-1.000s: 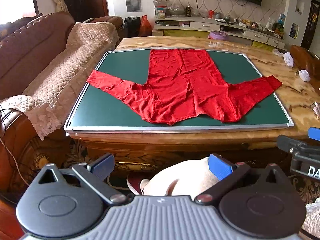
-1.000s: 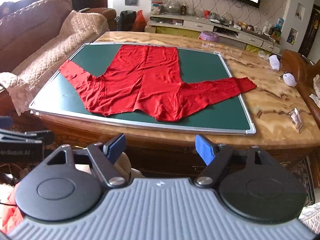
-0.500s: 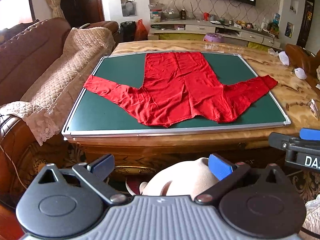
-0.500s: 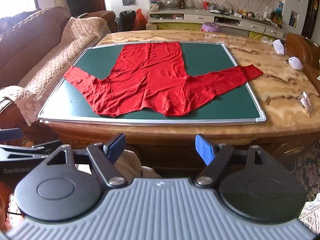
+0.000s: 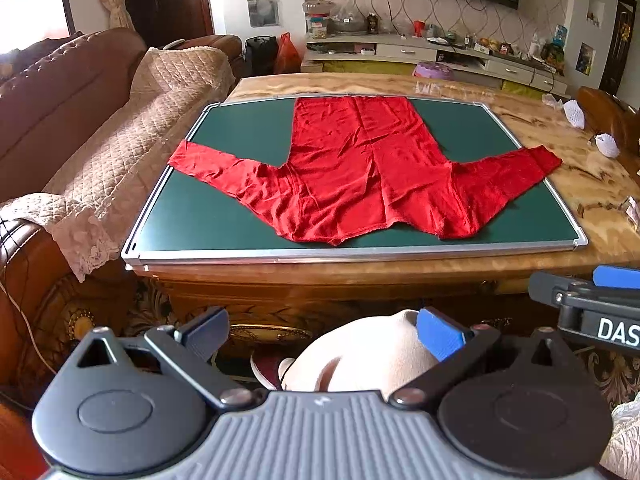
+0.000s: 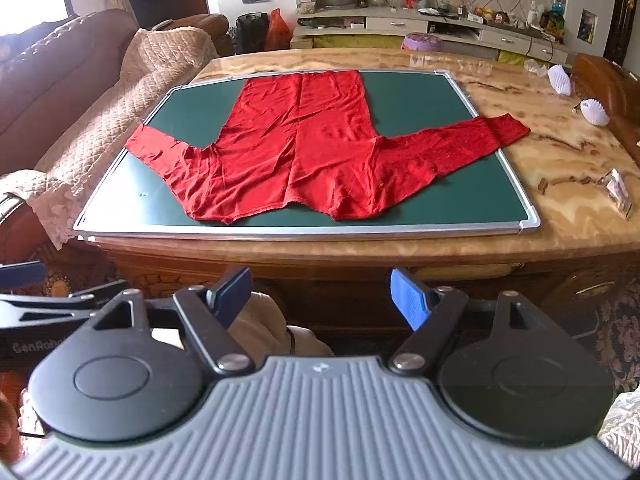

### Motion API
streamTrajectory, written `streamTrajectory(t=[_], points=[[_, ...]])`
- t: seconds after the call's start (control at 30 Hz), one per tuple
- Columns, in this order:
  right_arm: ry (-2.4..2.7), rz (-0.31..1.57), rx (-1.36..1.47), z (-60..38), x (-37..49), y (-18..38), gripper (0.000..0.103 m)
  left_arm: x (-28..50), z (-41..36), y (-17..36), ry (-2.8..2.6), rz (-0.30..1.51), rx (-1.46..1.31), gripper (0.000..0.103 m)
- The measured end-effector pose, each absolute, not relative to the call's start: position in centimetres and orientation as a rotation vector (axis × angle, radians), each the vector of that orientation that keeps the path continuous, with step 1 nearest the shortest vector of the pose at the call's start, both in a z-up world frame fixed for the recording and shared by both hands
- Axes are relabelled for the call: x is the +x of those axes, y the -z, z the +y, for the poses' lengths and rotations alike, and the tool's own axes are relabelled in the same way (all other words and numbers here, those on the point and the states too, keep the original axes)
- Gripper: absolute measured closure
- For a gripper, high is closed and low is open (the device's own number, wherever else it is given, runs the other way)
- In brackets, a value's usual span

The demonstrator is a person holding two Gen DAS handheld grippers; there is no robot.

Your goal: Fold clothes

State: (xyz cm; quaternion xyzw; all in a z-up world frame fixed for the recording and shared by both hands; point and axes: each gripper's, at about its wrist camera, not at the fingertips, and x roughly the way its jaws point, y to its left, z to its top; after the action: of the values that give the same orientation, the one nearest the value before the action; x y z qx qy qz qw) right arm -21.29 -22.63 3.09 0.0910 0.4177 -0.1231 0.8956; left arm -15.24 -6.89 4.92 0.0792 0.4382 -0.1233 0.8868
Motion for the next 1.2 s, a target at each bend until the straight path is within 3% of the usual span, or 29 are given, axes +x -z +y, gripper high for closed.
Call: streamTrajectory(t=[1.2], points=[[0.316,0.850,0.132,-23.7,-20.0,-2.0,0.019,-14.2,-7.8,-5.9,0.251,0.878,0.120,0.000]])
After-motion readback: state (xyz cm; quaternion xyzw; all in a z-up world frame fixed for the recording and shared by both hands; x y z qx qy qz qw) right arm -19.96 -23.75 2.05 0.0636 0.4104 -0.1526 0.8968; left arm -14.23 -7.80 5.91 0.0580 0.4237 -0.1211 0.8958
